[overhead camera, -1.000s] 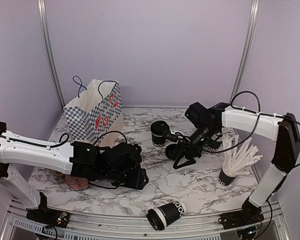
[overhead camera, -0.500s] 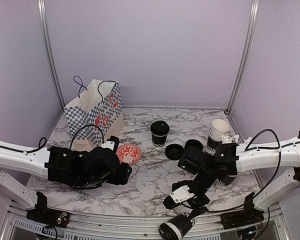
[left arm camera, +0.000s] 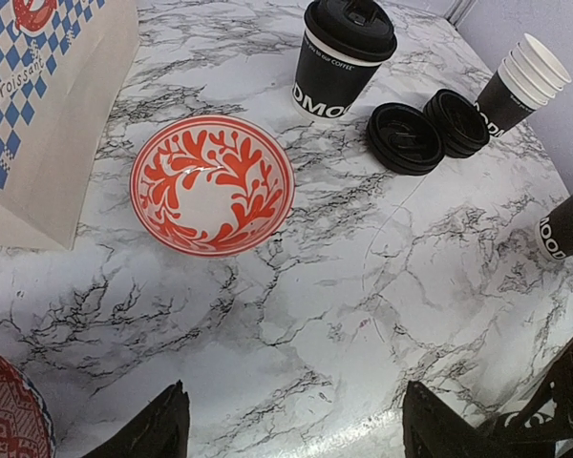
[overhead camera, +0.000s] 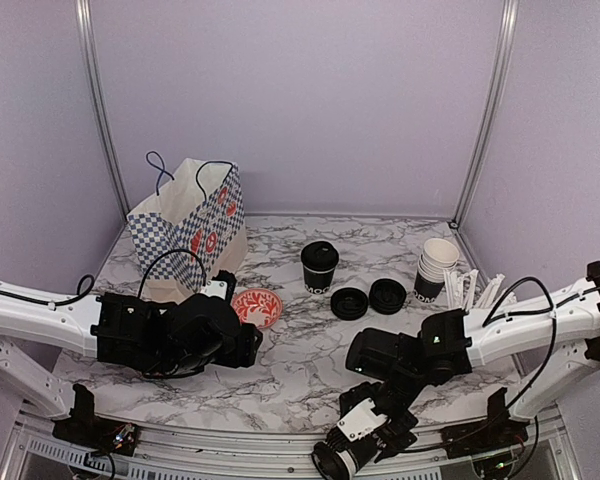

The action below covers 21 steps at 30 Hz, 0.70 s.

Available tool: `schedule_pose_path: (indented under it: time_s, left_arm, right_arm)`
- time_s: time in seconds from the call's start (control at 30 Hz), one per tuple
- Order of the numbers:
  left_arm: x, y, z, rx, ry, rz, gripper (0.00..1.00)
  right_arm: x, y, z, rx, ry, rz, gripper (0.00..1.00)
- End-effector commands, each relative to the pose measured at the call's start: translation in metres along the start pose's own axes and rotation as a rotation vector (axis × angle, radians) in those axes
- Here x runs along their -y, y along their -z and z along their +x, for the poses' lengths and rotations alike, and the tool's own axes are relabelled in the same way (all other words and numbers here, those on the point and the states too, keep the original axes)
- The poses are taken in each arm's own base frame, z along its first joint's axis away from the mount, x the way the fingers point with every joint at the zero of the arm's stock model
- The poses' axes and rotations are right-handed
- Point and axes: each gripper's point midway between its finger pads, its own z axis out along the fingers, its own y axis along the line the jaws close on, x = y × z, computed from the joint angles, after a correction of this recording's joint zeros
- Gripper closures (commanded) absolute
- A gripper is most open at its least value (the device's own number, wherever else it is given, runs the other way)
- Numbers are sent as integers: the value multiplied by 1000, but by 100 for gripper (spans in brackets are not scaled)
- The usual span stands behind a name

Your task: Pack the takeout coffee

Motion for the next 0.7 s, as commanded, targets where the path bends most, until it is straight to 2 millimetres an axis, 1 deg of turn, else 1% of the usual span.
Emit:
schedule_pose_path:
  time_s: [0.0,0.1,0.2,0.27,0.37,0.43,0.5,0.67]
  left_arm:
    - [-2,0,-6,17,10,-13,23]
    - [-3,-1,-6,23,8,-19,23]
    - [-4,-1,-5,20,4,-18,22]
    - [-5,1,-5,21,9,-16,22]
    - [-9,6,-9,39,17,-9,22]
    - [-10,12,-13,57,12,4,22]
    - [-11,19,-18,74,-4,29,22]
    - [-16,47,-32,142,-57,124,20]
  right_arm:
    - [1,-11,-4,15,-8,-17,3]
    - [8,-24,0,-8,-35,-18,9]
    - [20,-35,3,-33,-51,6,20]
    - [26,-36,0,-26,-52,31,26]
    - [39,-29,-12,31,-45,90,33]
    - [51,-22,-23,95,-32,133,38]
    - [64,-15,-31,146,-54,145,42]
    - [98,10,-44,284,-121,148,43]
